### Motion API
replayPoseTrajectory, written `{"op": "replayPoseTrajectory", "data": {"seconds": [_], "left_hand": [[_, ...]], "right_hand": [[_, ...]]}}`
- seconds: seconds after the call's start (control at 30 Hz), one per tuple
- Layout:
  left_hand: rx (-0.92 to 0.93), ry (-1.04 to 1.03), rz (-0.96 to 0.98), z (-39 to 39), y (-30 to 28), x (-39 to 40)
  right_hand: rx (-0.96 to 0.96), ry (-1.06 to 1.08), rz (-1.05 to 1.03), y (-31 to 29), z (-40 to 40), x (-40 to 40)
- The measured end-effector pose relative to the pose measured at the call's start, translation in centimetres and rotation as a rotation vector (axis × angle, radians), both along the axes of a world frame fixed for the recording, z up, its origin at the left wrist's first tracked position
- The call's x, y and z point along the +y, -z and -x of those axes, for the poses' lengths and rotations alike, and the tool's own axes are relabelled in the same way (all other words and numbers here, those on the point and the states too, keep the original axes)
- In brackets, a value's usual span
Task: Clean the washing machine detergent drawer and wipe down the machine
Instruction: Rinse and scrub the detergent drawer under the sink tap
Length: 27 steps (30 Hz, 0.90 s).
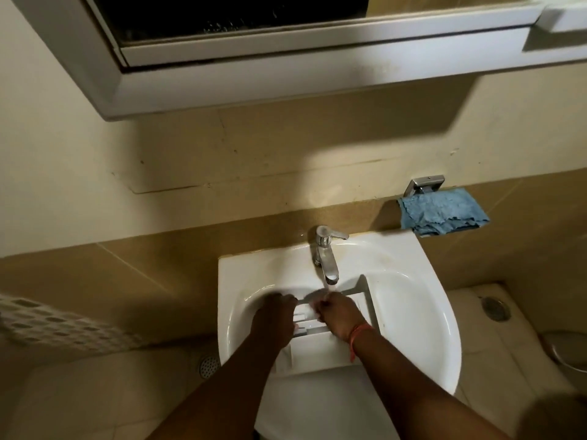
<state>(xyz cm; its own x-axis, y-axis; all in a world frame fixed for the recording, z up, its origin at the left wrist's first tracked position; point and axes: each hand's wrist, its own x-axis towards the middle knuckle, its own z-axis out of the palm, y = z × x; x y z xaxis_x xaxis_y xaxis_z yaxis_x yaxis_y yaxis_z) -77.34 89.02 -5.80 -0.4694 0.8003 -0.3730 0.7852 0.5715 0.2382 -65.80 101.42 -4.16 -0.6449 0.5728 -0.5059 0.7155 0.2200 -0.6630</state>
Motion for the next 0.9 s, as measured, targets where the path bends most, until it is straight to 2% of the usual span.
{"op": "replayPoseTrajectory", "data": {"seconds": [0.07, 0.13, 0.23, 0.33, 0.43, 0.53, 0.6, 0.63, 0.77, 0.83, 0.9], "left_hand": [[0.034, 0.011, -0.020, -0.1, -0.3, 0.0], [0.057, 0.027, -0.032, -0.2, -0.5, 0.1], [0.049, 0.040, -0.043, 0.0, -0.4, -0.1], [0.030, 0.034, -0.075, 0.5, -0.2, -0.4], [0.037, 0.034, -0.092, 0.8, 0.1, -0.7], [0.030, 0.012, -0.112, 0.6, 0.3, -0.8], [0.034, 0.020, -0.115, 0.5, 0.4, -0.7], [0.042, 0.026, -0.113, 0.5, 0.4, -0.7], [0.068, 0.057, -0.107, 0.9, 0.2, -0.8], [0.065, 0.047, -0.108, 1.0, 0.2, -1.0], [0.062, 0.030, -0.115, 1.0, 0.3, -0.9]], "right_hand": [[-0.217, -0.265, -0.446, -1.4, -0.9, 0.3], [-0.350, -0.299, -0.641, -2.0, -1.3, -0.7], [-0.488, -0.470, -0.659, -1.2, 0.3, -3.9], [-0.334, -0.675, -0.576, 0.5, 1.1, -6.0], [-0.290, -0.633, -0.628, 0.2, -1.1, -4.2], [-0.553, -0.616, -0.837, -1.5, -2.0, -2.3], [-0.652, -0.653, -0.843, -2.4, -0.9, -2.4], [-0.632, -0.684, -0.810, -2.4, -0.3, -2.9], [-0.339, -0.734, -0.695, -1.6, 0.5, -4.2], [-0.368, -0.727, -0.764, -2.2, 0.0, -3.0], [-0.506, -0.690, -0.825, -2.6, -0.9, -1.7]]}}
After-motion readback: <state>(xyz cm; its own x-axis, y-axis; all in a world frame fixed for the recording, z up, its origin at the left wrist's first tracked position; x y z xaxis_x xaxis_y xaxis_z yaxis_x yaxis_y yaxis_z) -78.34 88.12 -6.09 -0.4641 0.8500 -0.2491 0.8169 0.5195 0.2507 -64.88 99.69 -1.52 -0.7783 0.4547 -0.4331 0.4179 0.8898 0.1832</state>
